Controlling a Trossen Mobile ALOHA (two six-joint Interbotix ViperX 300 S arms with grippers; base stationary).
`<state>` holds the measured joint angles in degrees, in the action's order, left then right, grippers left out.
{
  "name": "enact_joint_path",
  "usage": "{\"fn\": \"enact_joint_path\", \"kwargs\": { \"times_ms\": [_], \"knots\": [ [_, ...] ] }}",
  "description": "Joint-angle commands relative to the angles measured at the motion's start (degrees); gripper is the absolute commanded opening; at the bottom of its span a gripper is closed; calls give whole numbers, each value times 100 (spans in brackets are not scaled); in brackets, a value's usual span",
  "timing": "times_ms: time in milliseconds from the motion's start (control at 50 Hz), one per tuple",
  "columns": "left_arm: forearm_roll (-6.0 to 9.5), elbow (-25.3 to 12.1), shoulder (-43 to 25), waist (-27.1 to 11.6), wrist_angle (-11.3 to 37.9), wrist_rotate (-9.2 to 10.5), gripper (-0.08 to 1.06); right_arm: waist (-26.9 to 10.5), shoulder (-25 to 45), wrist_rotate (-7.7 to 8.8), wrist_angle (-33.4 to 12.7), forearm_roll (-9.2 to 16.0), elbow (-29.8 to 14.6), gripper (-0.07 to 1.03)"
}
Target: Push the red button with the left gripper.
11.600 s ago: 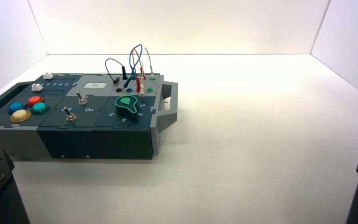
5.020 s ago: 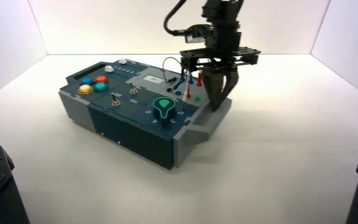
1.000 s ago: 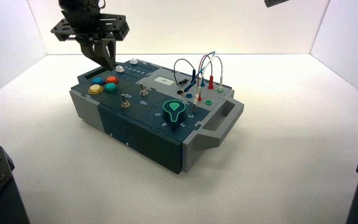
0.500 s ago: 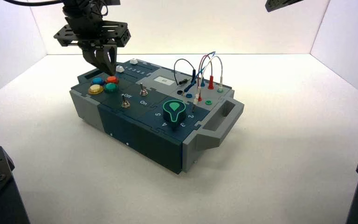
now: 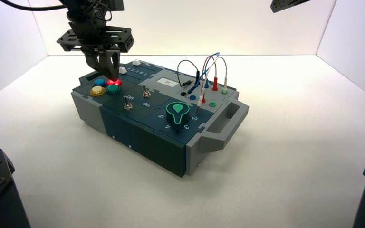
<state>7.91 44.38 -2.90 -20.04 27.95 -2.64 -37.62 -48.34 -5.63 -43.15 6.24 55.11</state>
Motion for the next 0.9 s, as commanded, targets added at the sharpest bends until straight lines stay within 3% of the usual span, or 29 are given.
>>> {"fn": "enact_joint_path", "kwargs": {
  "times_ms": [20,360,620,900],
  "knots": [
    [-26,-70,18,26,-26,-35,-3,-18,9,-9,9,18,-70,-2],
    [9,44,457,26,9,26,-3,-9,-237,-35,-79,18,-9,-2],
    [35,176,1107,18,88,97,-3,-18,-615,-79,-105,26,308,-2],
    [35,281,1318,18,123,88,-3,-18,-817,-114,-114,105,483,-2]
  ]
}}
